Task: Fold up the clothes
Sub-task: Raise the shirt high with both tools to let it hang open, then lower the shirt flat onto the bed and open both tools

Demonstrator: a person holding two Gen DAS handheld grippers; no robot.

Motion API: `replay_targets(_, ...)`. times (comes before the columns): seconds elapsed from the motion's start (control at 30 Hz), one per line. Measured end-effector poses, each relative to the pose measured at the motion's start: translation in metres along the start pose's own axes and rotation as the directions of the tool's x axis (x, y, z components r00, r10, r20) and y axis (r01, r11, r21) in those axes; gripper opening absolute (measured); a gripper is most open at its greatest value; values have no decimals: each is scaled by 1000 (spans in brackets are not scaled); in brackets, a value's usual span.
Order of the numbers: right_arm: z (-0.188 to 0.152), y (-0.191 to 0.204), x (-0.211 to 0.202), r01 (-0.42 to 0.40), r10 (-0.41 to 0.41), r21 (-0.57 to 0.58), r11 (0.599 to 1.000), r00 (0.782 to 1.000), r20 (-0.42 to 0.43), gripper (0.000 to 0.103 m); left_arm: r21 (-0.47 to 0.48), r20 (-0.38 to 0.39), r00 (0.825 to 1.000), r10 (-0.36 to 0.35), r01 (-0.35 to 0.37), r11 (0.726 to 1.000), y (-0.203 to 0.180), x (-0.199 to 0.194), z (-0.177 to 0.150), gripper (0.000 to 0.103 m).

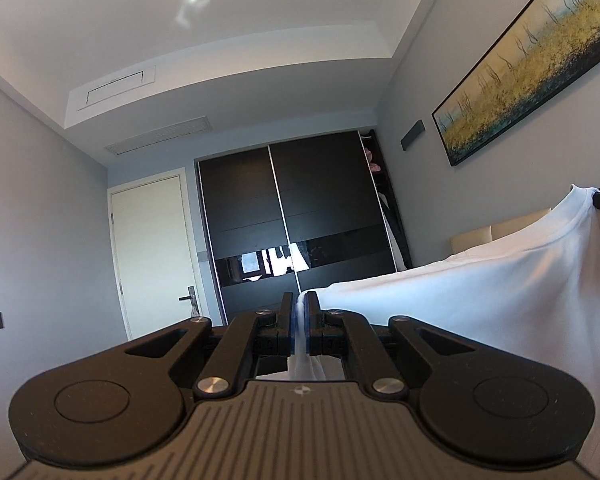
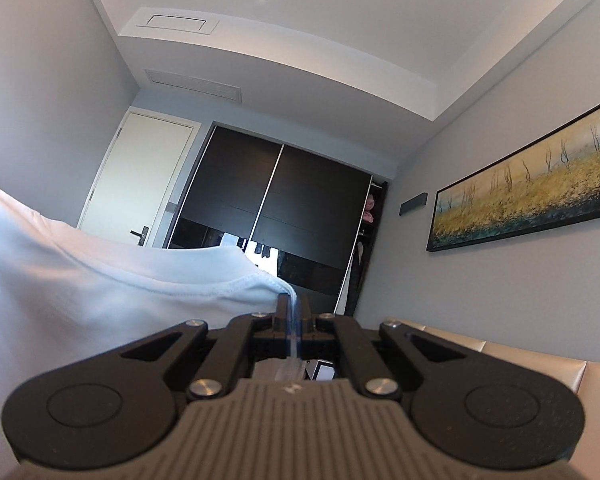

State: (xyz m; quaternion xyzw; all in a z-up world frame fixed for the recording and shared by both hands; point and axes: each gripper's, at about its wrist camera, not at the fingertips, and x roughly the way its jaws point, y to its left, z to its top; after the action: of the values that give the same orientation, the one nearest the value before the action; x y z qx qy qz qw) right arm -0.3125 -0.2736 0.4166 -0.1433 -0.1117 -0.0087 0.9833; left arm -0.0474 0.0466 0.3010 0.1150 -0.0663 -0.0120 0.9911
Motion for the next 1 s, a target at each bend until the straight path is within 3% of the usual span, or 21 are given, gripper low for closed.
replay_targets(0.33,105,-27,-164,41,-50,54,998,985,164,3,-15,157,988,3,-1,1000,12,-92,64,2)
replay_targets(0.6,169,-68,-265,58,-73,69,996,969,236,3,3,193,980,-46,46,999,11,-151,107,2)
replay_targets(0.7,191,-83,-298,65,-81,73,995,962,260,3,8,211,976,-55,54,998,11,-159,118,2)
replay_targets(0.83,209,-95,-312,66,-82,72,995,962,259,3,10,207,977,-53,52,999,12,-150,123,2)
replay_targets(1.0,214,-97,-321,50,-59,51,997,980,188,3,15,109,993,-47,46,999,11,-110,101,2)
